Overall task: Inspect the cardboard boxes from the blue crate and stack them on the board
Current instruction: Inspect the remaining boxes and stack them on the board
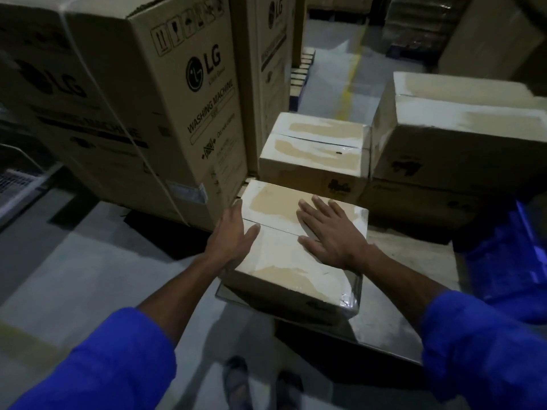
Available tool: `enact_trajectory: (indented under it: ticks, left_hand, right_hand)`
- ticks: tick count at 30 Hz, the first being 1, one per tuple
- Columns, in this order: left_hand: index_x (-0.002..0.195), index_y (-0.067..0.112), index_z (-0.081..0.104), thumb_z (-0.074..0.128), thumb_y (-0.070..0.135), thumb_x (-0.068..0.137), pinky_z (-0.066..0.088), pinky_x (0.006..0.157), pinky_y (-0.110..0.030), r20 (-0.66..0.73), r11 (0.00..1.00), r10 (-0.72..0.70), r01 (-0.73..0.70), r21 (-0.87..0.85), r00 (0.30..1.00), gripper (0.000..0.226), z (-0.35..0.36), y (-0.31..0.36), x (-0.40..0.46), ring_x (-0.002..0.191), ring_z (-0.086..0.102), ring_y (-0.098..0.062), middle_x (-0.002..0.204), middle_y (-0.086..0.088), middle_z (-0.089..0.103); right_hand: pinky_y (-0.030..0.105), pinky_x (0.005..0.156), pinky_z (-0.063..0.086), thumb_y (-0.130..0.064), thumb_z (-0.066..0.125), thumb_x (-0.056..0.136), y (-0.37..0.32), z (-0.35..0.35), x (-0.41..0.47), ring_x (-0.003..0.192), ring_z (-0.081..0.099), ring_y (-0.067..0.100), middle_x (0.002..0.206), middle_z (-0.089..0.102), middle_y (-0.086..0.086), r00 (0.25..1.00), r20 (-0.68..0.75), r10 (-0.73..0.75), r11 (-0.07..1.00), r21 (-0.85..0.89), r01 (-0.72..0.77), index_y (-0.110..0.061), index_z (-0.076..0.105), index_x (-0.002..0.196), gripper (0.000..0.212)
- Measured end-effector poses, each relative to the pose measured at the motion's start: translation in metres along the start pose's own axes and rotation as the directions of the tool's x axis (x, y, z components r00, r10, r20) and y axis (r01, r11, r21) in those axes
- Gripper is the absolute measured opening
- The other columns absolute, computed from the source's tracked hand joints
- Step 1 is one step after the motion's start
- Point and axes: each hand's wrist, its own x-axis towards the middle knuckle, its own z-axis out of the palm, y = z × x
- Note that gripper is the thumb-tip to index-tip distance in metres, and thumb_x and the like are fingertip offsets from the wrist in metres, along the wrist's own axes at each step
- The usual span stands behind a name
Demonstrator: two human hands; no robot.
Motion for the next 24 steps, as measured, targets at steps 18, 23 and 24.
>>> enact_trajectory:
  ticks: [18, 23, 24]
  left_hand:
    - [0.132, 0.031, 0.049, 0.073, 0.061, 0.081, 0.057, 0.093, -0.046, 0.093, 0.873, -0.078, 0.113, -0.475, 0.993, 0.063, 0.002, -0.033, 0.028, 0.114, 0.062, -0.022, 0.132, 0.0, 0.059]
    - [0.139, 0.027, 0.051, 0.072, 0.048, 0.092, 0.057, 0.094, -0.046, 0.134, 0.823, -0.03, 0.101, -0.559, 0.991, 0.056, -0.002, -0.031, 0.027, 0.112, 0.065, -0.021, 0.128, 0.002, 0.065]
    - [0.139, 0.027, 0.052, 0.071, 0.045, 0.093, 0.058, 0.091, -0.043, 0.14, 0.818, -0.015, 0.093, -0.567, 0.99, 0.053, -0.002, -0.03, 0.026, 0.111, 0.065, -0.019, 0.126, 0.003, 0.066]
  right_hand:
    - [0.051, 0.094, 0.057, -0.087, 0.055, 0.08, -0.026, 0.018, -0.051, 0.111, 0.066, 0.029, 0.131, 0.066, 0.007, 0.4, 0.243, 0.884, 0.091, 0.749, -0.656, -0.021, 0.05, 0.136, 0.087]
    - [0.052, 0.096, 0.056, -0.092, 0.052, 0.076, -0.028, 0.014, -0.052, 0.11, 0.067, 0.028, 0.131, 0.067, 0.006, 0.392, 0.286, 0.875, 0.049, 0.752, -0.657, -0.023, 0.053, 0.136, 0.091]
    - [0.051, 0.097, 0.056, -0.091, 0.051, 0.078, -0.029, 0.012, -0.051, 0.11, 0.067, 0.029, 0.131, 0.066, 0.006, 0.388, 0.291, 0.875, 0.053, 0.737, -0.674, -0.023, 0.053, 0.136, 0.09]
